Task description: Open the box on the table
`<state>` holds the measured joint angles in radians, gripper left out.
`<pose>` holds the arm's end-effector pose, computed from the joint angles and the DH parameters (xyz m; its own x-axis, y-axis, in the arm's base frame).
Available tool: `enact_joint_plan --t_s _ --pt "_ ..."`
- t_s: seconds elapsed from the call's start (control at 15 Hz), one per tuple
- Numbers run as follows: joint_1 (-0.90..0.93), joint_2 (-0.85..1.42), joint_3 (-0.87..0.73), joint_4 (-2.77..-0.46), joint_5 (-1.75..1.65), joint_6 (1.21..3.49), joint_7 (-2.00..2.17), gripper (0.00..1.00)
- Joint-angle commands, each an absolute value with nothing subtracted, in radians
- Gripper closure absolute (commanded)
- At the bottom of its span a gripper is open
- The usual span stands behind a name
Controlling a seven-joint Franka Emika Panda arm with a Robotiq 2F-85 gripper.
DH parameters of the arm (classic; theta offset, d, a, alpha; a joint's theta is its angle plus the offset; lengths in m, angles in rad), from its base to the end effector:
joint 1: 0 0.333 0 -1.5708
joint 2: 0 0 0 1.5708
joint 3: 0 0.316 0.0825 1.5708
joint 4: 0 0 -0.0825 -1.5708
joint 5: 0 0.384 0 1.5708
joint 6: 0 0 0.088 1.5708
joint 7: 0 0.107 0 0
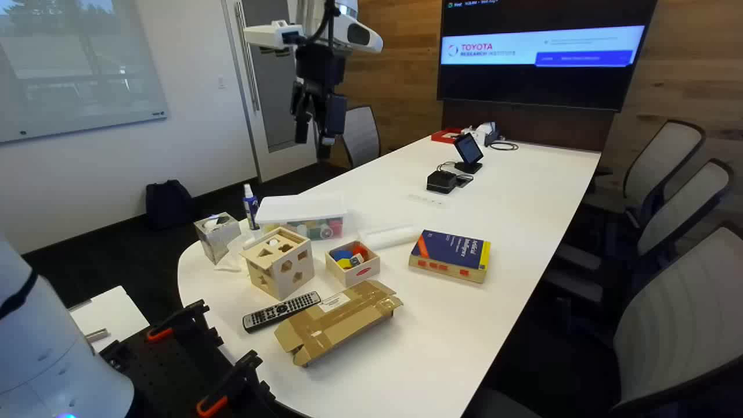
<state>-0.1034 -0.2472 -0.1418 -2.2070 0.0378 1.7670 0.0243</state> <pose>0.4420 -0.1100 0.4674 0.9461 -0.2581 -0.1958 -0.2751 -0.9592 -0.0647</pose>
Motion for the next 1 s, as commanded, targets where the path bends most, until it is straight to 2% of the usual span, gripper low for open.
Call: enact_joint_plan --t_s 0.0,0.47,0.73,0.93 --pt "-0.111 -0.246 -0.135 -2.205 0.039 1.765 0.022 0.0" --pt "-0.146 -0.108 -0.253 -2.23 0.173 1.858 -0.288 0.0" --pt "-0.202 0.076 -0.306 -2.229 0.336 1.95 -0.599 0.0" --pt "-0.264 0.256 -0.275 -2.183 0.471 1.985 -0.782 0.0"
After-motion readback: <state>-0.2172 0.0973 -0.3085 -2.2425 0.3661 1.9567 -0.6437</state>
